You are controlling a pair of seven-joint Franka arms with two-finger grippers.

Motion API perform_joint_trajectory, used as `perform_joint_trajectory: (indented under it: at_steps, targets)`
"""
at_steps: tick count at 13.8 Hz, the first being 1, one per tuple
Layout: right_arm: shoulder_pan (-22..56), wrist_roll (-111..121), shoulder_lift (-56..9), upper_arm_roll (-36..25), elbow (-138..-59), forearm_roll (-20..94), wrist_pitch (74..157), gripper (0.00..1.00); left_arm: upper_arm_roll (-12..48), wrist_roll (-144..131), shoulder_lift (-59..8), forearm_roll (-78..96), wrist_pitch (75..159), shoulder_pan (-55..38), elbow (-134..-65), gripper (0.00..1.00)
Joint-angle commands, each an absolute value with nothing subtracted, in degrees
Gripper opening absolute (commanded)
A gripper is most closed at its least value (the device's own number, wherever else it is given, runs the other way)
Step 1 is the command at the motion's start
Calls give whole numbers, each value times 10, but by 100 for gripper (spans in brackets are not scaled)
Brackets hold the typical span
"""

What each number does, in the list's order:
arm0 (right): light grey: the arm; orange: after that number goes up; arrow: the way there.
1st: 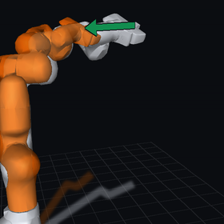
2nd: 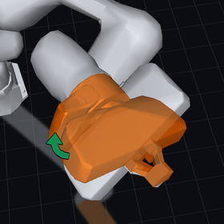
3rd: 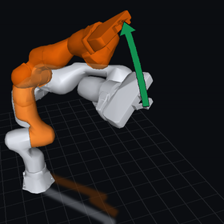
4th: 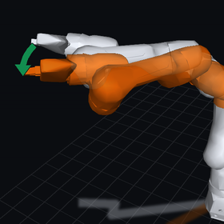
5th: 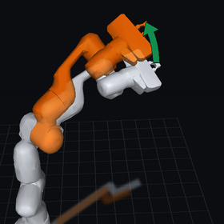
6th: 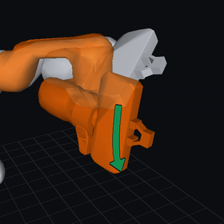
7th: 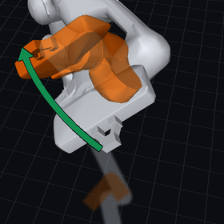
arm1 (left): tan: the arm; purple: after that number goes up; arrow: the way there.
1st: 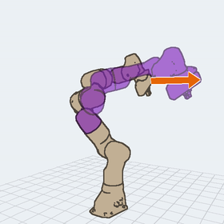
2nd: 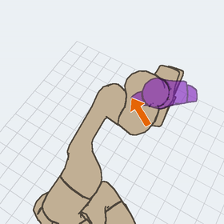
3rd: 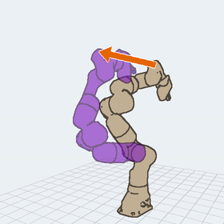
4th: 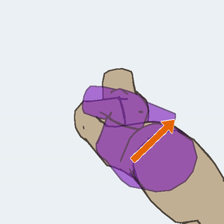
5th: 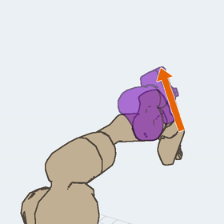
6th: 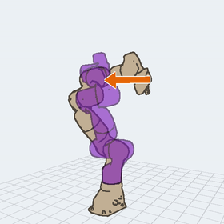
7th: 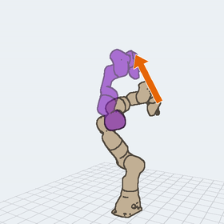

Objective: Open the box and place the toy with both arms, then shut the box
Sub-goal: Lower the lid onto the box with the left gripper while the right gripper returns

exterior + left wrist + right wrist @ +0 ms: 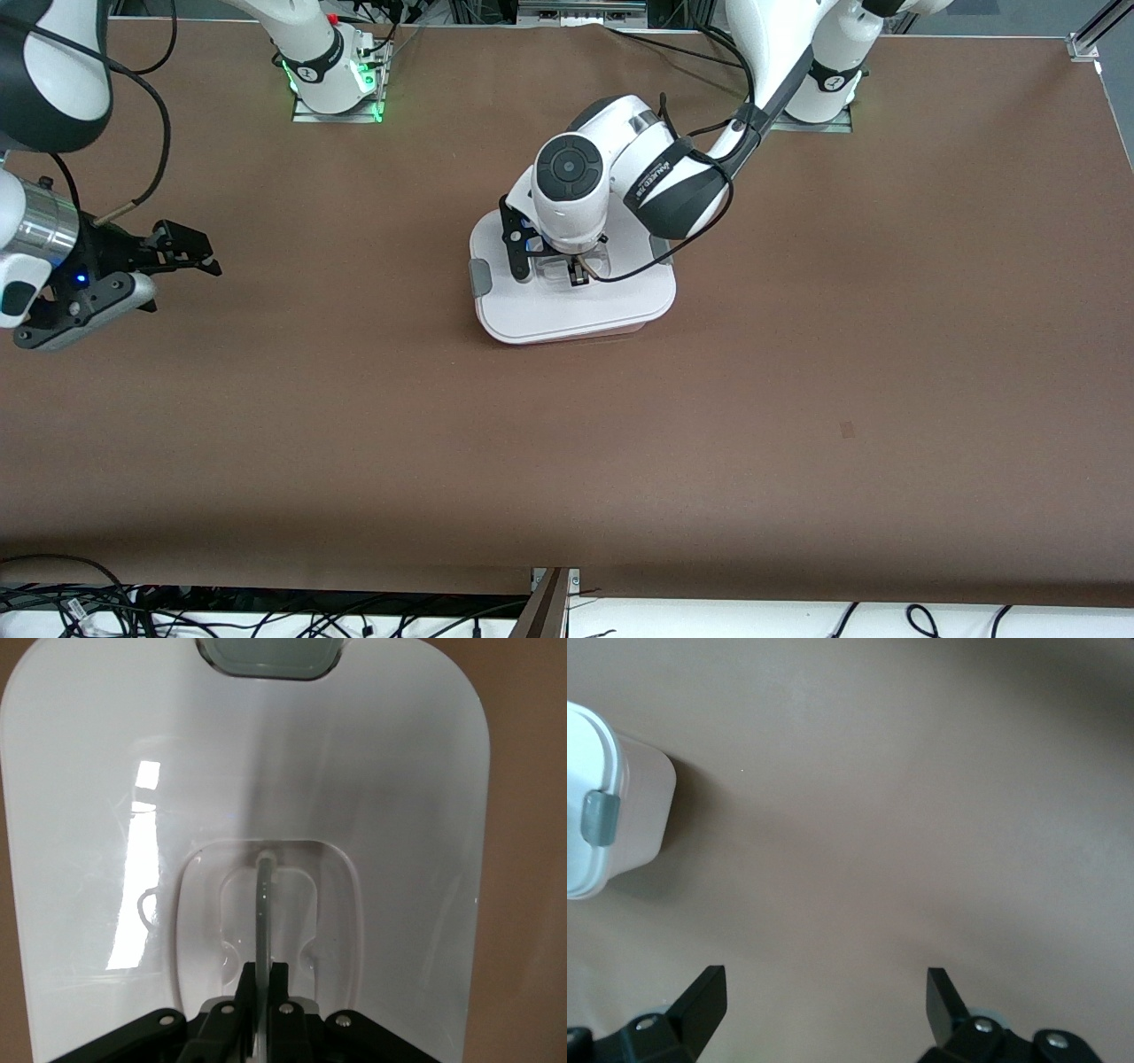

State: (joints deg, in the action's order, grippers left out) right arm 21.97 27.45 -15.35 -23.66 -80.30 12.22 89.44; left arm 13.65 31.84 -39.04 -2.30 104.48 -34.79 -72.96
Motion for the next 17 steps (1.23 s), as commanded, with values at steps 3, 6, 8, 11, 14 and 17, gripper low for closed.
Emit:
perform_joint_trajectory:
  at_steps: [3, 6, 8, 11, 14, 17]
  targets:
    - [149, 112, -37, -94, -928, 47, 924, 100, 131, 311, -407, -63, 1044, -377, -710, 0]
    - [130, 78, -1, -55, -977, 22, 949, 100, 131, 316, -406, -76, 1044, -378, -711, 0]
    - [130, 76, 0, -54, -976, 22, 947, 100, 131, 318, -407, -77, 1044, -377, -712, 0]
    - [131, 76, -5, -54, -962, 19, 946, 100, 131, 322, -410, -102, 1053, -377, -721, 0]
    - [133, 76, -11, -54, -954, 5, 948, 100, 131, 322, -411, -104, 1072, -377, -734, 0]
    - [130, 81, -29, -55, -936, -3, 950, 100, 131, 316, -406, -96, 1067, -372, -725, 5]
